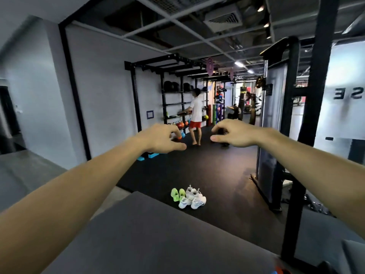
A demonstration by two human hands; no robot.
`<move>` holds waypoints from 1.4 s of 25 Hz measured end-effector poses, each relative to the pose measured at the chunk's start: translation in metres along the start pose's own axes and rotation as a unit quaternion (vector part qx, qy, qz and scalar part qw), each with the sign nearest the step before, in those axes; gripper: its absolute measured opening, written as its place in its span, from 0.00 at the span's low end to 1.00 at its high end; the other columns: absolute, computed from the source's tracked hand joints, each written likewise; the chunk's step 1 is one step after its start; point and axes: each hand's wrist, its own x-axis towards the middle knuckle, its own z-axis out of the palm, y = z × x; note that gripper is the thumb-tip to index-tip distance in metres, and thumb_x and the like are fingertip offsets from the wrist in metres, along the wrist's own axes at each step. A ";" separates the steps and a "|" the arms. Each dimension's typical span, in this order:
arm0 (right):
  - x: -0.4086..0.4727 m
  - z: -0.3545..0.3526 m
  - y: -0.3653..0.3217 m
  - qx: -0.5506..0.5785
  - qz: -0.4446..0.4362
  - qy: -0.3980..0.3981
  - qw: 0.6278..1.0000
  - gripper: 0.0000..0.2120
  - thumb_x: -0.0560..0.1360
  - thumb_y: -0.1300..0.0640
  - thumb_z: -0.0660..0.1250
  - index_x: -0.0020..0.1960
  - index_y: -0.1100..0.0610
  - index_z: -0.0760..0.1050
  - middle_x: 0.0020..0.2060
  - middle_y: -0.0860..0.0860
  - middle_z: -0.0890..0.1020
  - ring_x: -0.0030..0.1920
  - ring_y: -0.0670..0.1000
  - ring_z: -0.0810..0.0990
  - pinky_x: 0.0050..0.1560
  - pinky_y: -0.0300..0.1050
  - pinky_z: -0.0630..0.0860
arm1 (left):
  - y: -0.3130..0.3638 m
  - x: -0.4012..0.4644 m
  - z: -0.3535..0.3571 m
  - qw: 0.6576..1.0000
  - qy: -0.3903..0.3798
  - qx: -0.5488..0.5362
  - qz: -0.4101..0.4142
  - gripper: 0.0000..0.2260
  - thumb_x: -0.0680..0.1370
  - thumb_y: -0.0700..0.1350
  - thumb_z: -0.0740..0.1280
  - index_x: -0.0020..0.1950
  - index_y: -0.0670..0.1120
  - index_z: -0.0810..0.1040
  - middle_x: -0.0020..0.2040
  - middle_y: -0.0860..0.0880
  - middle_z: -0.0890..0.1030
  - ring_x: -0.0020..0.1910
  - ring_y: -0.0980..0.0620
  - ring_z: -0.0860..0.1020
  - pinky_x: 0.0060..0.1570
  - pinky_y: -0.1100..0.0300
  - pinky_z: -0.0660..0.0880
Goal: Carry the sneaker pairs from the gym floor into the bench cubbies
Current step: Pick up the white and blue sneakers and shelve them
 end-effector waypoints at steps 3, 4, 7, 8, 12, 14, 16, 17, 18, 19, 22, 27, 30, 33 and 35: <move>0.070 0.015 0.035 -0.011 0.011 0.008 1.000 0.23 0.76 0.41 0.62 0.65 0.53 0.71 0.64 0.53 0.72 0.61 0.51 0.71 0.62 0.47 0.68 | -0.039 0.071 0.022 1.000 0.008 -0.008 0.016 0.23 0.71 0.65 0.65 0.62 0.55 0.72 0.61 0.49 0.76 0.56 0.52 0.75 0.51 0.56 0.72; 0.097 0.021 0.049 -0.012 0.014 0.010 1.000 0.23 0.76 0.41 0.62 0.65 0.53 0.70 0.64 0.53 0.72 0.60 0.51 0.71 0.61 0.46 0.67 | -0.053 0.098 0.028 1.000 0.012 -0.008 0.022 0.23 0.71 0.65 0.66 0.61 0.55 0.72 0.61 0.50 0.76 0.55 0.52 0.74 0.51 0.56 0.72; 0.181 0.033 0.089 -0.007 0.021 0.008 1.000 0.25 0.75 0.40 0.61 0.66 0.54 0.69 0.65 0.53 0.71 0.60 0.51 0.71 0.60 0.46 0.68 | -0.093 0.181 0.042 0.999 0.015 -0.018 0.032 0.21 0.71 0.64 0.66 0.59 0.56 0.73 0.59 0.50 0.76 0.54 0.53 0.74 0.50 0.56 0.72; 0.211 0.036 0.099 -0.005 0.019 0.006 1.000 0.26 0.75 0.39 0.61 0.66 0.53 0.69 0.64 0.53 0.72 0.59 0.50 0.72 0.59 0.46 0.69 | -0.107 0.207 0.045 0.999 0.015 -0.018 0.034 0.21 0.71 0.64 0.66 0.59 0.56 0.73 0.59 0.50 0.76 0.54 0.53 0.74 0.49 0.57 0.71; 0.312 0.054 0.129 0.012 0.024 -0.002 1.000 0.25 0.75 0.39 0.62 0.66 0.52 0.68 0.65 0.53 0.72 0.60 0.51 0.71 0.57 0.45 0.68 | -0.157 0.299 0.059 0.999 0.011 -0.014 0.035 0.23 0.72 0.65 0.65 0.62 0.54 0.72 0.61 0.49 0.75 0.53 0.54 0.72 0.48 0.58 0.68; 0.365 0.070 0.148 0.018 0.025 -0.009 0.999 0.24 0.75 0.40 0.62 0.66 0.51 0.68 0.66 0.53 0.71 0.62 0.52 0.71 0.59 0.46 0.68 | -0.186 0.349 0.072 0.999 0.011 -0.010 0.032 0.24 0.72 0.65 0.65 0.62 0.54 0.72 0.61 0.49 0.75 0.52 0.54 0.73 0.48 0.58 0.69; 0.416 0.089 0.168 0.015 0.027 -0.021 0.999 0.24 0.75 0.40 0.62 0.67 0.51 0.68 0.67 0.52 0.70 0.64 0.53 0.70 0.62 0.48 0.68 | -0.217 0.398 0.092 0.999 0.003 -0.009 0.032 0.25 0.71 0.65 0.65 0.63 0.53 0.72 0.60 0.50 0.76 0.52 0.53 0.73 0.48 0.57 0.70; 0.442 0.097 0.179 0.015 0.030 -0.022 0.999 0.25 0.75 0.40 0.62 0.67 0.52 0.68 0.67 0.52 0.70 0.64 0.52 0.70 0.62 0.48 0.68 | -0.233 0.424 0.102 0.999 0.000 -0.020 0.035 0.25 0.71 0.65 0.66 0.63 0.53 0.72 0.60 0.50 0.76 0.52 0.53 0.74 0.47 0.58 0.70; 0.468 0.105 0.190 0.011 0.034 -0.017 0.999 0.25 0.75 0.40 0.62 0.67 0.52 0.68 0.67 0.52 0.70 0.63 0.52 0.70 0.61 0.47 0.68 | -0.248 0.451 0.111 0.999 -0.001 -0.030 0.039 0.25 0.72 0.64 0.66 0.64 0.53 0.72 0.59 0.50 0.76 0.52 0.53 0.74 0.46 0.58 0.70; 0.492 0.111 0.201 0.002 0.035 -0.012 0.999 0.26 0.75 0.40 0.62 0.67 0.53 0.68 0.65 0.52 0.71 0.61 0.51 0.71 0.59 0.46 0.68 | -0.262 0.476 0.119 0.999 0.001 -0.031 0.044 0.25 0.72 0.64 0.66 0.64 0.53 0.72 0.59 0.50 0.76 0.52 0.53 0.74 0.46 0.59 0.69; 0.566 0.128 0.235 0.004 0.050 -0.004 0.999 0.24 0.76 0.41 0.62 0.66 0.54 0.69 0.61 0.52 0.74 0.56 0.49 0.72 0.53 0.43 0.66 | -0.305 0.557 0.139 0.998 0.001 -0.027 0.063 0.25 0.72 0.65 0.66 0.64 0.54 0.72 0.59 0.50 0.76 0.54 0.52 0.74 0.48 0.57 0.70; 0.683 0.155 0.294 0.014 0.092 0.002 0.996 0.24 0.75 0.40 0.62 0.65 0.54 0.70 0.58 0.49 0.74 0.56 0.50 0.73 0.51 0.43 0.66 | -0.364 0.691 0.180 0.994 -0.025 -0.031 0.098 0.24 0.71 0.65 0.66 0.62 0.55 0.73 0.59 0.50 0.76 0.54 0.51 0.74 0.49 0.55 0.72; 0.746 0.170 0.337 0.005 0.108 -0.002 0.994 0.25 0.75 0.41 0.63 0.66 0.54 0.69 0.62 0.51 0.74 0.58 0.51 0.73 0.54 0.44 0.67 | -0.392 0.761 0.207 0.992 -0.031 -0.052 0.113 0.24 0.71 0.65 0.66 0.62 0.55 0.73 0.59 0.51 0.76 0.54 0.52 0.74 0.48 0.57 0.70; 0.814 0.191 0.387 0.001 0.117 -0.003 0.993 0.26 0.75 0.41 0.63 0.67 0.54 0.68 0.65 0.52 0.72 0.62 0.52 0.72 0.57 0.44 0.68 | -0.425 0.837 0.239 0.991 -0.039 -0.058 0.118 0.23 0.70 0.66 0.67 0.60 0.56 0.73 0.59 0.52 0.76 0.52 0.54 0.73 0.46 0.59 0.69; 0.862 0.199 0.419 0.003 0.116 0.010 0.993 0.25 0.75 0.41 0.63 0.67 0.54 0.69 0.65 0.52 0.73 0.62 0.53 0.72 0.56 0.44 0.68 | -0.445 0.891 0.254 0.990 -0.032 -0.064 0.118 0.23 0.70 0.66 0.67 0.60 0.57 0.73 0.59 0.52 0.76 0.52 0.54 0.73 0.45 0.59 0.69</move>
